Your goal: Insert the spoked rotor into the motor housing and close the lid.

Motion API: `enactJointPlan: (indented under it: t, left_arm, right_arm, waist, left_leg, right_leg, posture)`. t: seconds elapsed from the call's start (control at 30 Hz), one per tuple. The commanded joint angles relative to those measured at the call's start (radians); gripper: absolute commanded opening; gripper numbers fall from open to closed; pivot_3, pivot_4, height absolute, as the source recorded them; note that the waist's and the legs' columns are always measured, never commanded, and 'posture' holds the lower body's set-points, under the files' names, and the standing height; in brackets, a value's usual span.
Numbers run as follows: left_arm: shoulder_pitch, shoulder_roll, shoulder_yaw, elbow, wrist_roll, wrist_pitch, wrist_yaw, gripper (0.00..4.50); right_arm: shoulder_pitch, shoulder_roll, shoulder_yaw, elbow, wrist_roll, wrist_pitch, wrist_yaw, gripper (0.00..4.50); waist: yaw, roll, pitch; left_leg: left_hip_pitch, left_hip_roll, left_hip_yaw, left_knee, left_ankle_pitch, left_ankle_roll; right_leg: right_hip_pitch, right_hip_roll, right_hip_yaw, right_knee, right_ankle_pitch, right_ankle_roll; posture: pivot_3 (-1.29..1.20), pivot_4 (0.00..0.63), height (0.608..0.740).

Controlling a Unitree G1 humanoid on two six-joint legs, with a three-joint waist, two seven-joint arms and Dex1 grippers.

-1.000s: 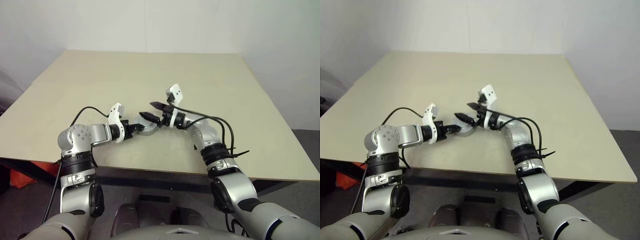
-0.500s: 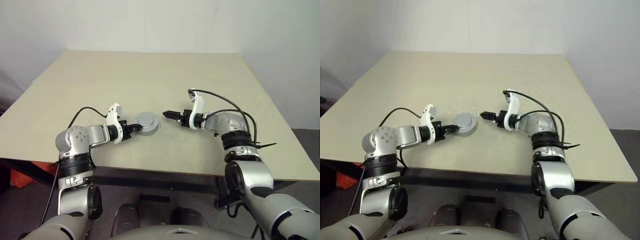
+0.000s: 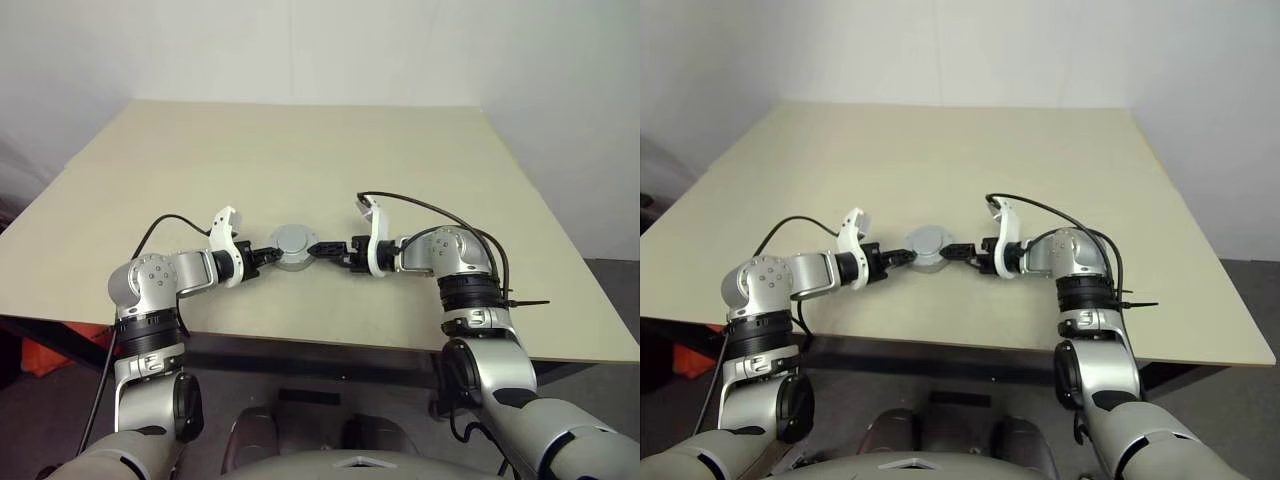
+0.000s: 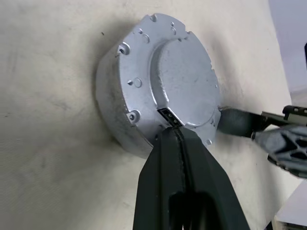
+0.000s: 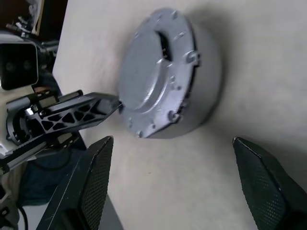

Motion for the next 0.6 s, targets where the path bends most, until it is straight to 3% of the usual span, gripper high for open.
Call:
enactJointPlan:
  t: [0.03,0.6]
  left_arm:
    - [0.0,0.016,0.003,0.001,0.02,0.005,0.021,0.0]
    - [0.002,0.03,-0.009,-0.014,0.011,0.01,0.01,0.0]
  right_arm:
    - [-0.018,0.007,-0.028,-0.027,0.032,0.006,-0.015,4.48]
    - [-0.068,0.141,-0.15,0.072,0.044,-0.079,-0.165,4.48]
  waist:
    - [0.001,0.0,0.0]
    - [0.0,0.0,0.0]
  left_leg:
    - [0.0,0.0,0.0,0.0,0.0,0.0]
    - [0.0,0.0,0.0,0.0,0.0,0.0]
  right_leg:
    - [0.0,0.0,0.0,-0.001,0.0,0.001]
    - [0.0,0.0,0.0,-0.002,0.002,0.002]
  posture:
    - [0.0,0.0,0.74]
    - [0.0,0.0,0.74]
